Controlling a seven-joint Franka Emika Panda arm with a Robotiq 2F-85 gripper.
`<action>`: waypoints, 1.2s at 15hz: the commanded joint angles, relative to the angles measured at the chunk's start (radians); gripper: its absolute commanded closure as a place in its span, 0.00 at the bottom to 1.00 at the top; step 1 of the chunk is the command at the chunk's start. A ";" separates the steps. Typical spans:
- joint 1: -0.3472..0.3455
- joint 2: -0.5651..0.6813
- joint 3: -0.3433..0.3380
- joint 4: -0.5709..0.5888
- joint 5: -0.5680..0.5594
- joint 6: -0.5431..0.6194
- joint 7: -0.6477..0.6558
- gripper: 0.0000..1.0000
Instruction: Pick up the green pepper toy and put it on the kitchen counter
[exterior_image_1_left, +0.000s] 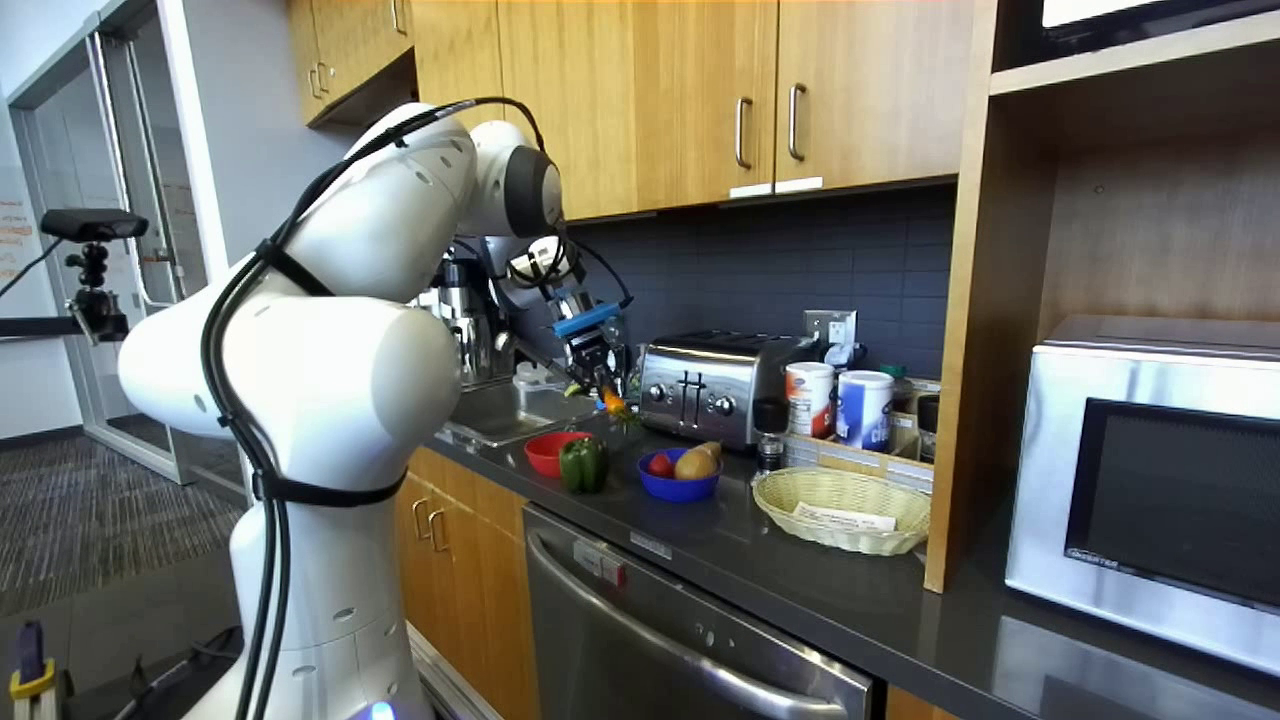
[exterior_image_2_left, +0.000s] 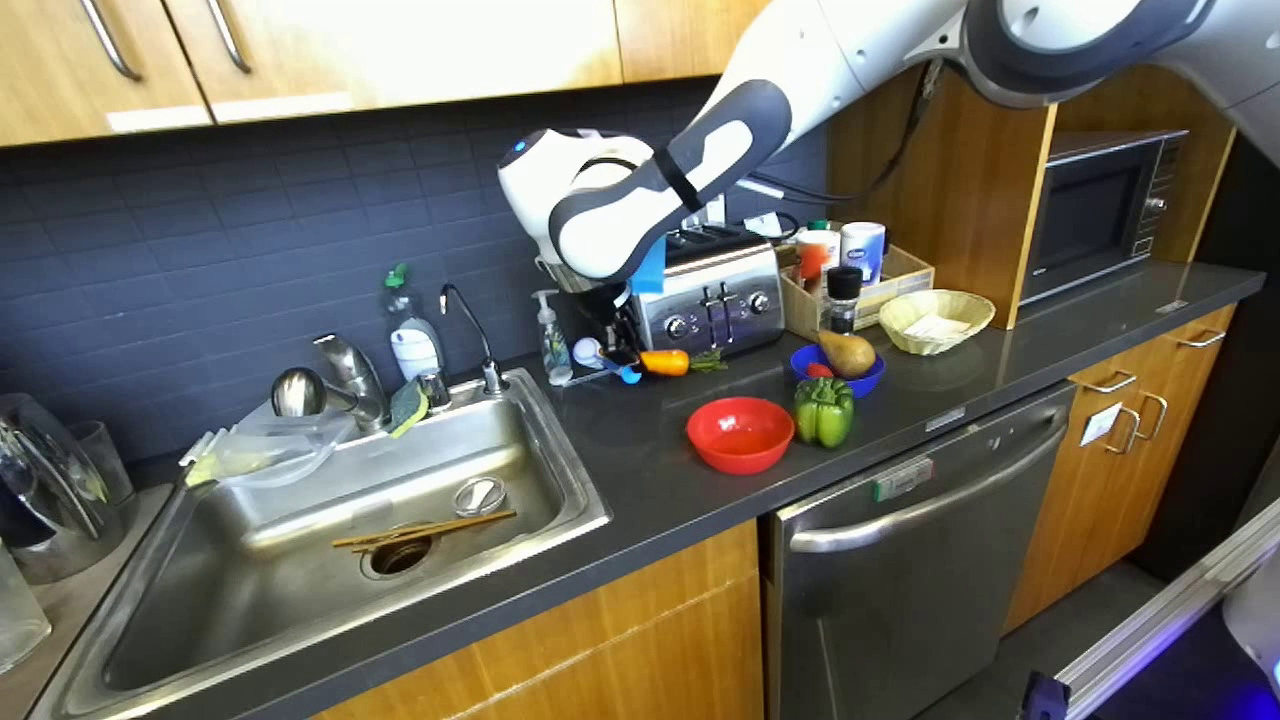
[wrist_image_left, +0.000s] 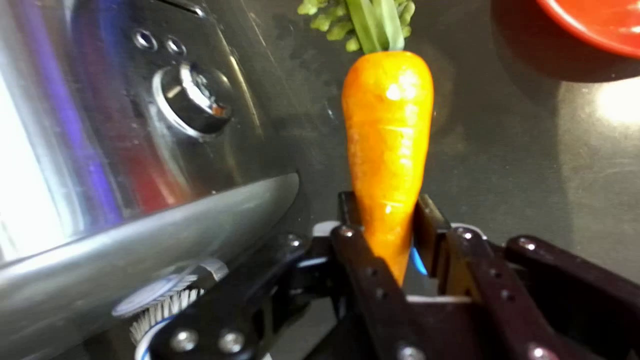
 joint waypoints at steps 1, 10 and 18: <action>0.017 -0.037 -0.025 -0.027 -0.052 -0.040 0.016 0.92; 0.020 -0.072 -0.024 -0.065 -0.065 -0.176 0.119 0.92; 0.024 -0.083 -0.008 -0.077 -0.056 -0.196 0.128 0.38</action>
